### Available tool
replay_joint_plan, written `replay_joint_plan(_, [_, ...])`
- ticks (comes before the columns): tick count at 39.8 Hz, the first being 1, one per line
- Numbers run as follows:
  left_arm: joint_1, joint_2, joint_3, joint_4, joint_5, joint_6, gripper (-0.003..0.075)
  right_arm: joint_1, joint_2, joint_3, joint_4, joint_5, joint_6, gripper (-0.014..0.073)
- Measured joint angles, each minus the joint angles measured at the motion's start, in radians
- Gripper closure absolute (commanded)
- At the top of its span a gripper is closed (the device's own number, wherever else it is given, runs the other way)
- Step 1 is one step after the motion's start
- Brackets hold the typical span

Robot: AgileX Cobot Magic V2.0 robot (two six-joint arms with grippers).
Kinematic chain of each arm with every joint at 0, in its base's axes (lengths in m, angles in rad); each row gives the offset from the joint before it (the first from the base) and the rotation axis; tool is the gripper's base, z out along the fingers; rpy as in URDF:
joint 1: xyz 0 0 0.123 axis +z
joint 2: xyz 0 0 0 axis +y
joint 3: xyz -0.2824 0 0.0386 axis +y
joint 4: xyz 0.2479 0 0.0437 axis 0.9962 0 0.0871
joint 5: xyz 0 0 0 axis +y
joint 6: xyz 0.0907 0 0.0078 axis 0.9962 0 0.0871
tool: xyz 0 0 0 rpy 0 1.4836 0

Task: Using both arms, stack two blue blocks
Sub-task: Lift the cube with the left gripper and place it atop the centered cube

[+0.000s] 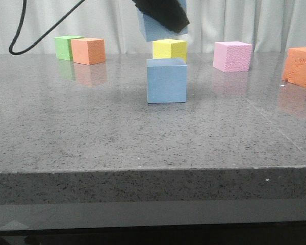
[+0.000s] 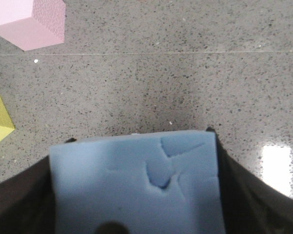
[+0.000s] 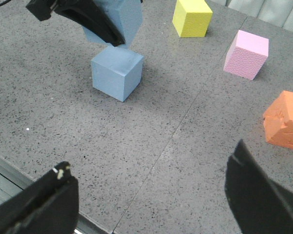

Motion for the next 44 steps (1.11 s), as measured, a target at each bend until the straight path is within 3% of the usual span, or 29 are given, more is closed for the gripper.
replay_joint_plan(17, [0.000,0.065,0.000,0.002,-0.002,0.040,0.0295,0.000,0.000,0.000,0.000,0.000,0.000,-0.0022])
replay_joint_plan(29, [0.000,0.069,0.000,0.002,-0.010,0.070,0.0199,0.000,0.000,0.000,0.000,0.000,0.000,-0.0022])
replay_joint_plan(44, [0.000,0.065,0.000,0.000,-0.012,0.076,0.0180,0.000,0.000,0.000,0.000,0.000,0.000,-0.0022])
